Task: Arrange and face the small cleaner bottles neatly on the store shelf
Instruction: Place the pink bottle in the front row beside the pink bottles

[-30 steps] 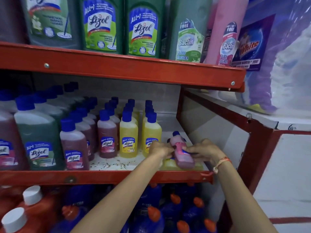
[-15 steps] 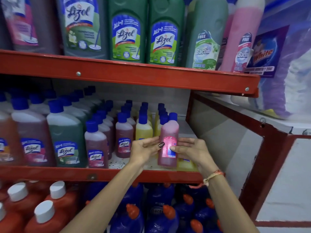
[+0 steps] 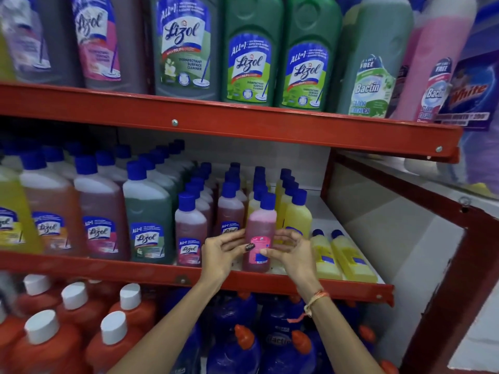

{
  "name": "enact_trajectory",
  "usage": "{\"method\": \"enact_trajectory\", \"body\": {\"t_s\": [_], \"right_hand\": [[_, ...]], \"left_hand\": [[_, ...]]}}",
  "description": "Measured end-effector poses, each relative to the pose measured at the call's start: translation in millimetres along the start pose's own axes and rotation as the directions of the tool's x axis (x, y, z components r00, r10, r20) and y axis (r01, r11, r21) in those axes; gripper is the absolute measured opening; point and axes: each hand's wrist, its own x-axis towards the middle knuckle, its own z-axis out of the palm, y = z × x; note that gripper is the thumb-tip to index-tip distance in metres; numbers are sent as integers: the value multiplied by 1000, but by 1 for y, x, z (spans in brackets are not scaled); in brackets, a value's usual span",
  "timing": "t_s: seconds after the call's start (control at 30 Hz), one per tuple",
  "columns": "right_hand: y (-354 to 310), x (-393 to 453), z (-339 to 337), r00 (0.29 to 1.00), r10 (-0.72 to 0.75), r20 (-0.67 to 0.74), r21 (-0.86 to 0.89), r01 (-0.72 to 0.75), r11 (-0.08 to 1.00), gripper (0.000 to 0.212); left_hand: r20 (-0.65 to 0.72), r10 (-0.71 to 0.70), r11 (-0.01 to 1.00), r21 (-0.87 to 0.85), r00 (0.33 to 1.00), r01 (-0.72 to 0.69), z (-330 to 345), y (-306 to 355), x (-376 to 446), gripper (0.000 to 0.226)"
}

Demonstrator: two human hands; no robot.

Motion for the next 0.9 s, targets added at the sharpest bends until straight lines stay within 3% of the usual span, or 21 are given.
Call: {"method": "enact_trajectory", "body": {"t_s": [0.17,0.4,0.5,0.6,0.77,0.9], "right_hand": [[-1,-5,5,999,-24,-43,-63,21,998,51],[-29,-16,38,930,-238,-280,-374,123,919,74],[-28,-15,40,921,-229,-316,-363,105,926,72],[-27,-12,28,952,-188,-240,-265,122,956,59],[-19,-6,4,995,-63,77,-56,67,996,46],[-8,-7,-2,987,-72,142,-38,78,996,44]], "left_hand": [[-9,29,1000,-4,1000,-29,-1,-2,-6,43],[4,65,996,59,998,-65,-3,-4,-15,46],[20,52,998,46,998,-53,-8,-3,-16,40],[39,38,996,79,999,-41,-10,-3,-15,30],[64,6,994,105,998,-13,-7,-5,-11,44],[79,2,992,129,997,-13,-4,-3,-12,47]]}}
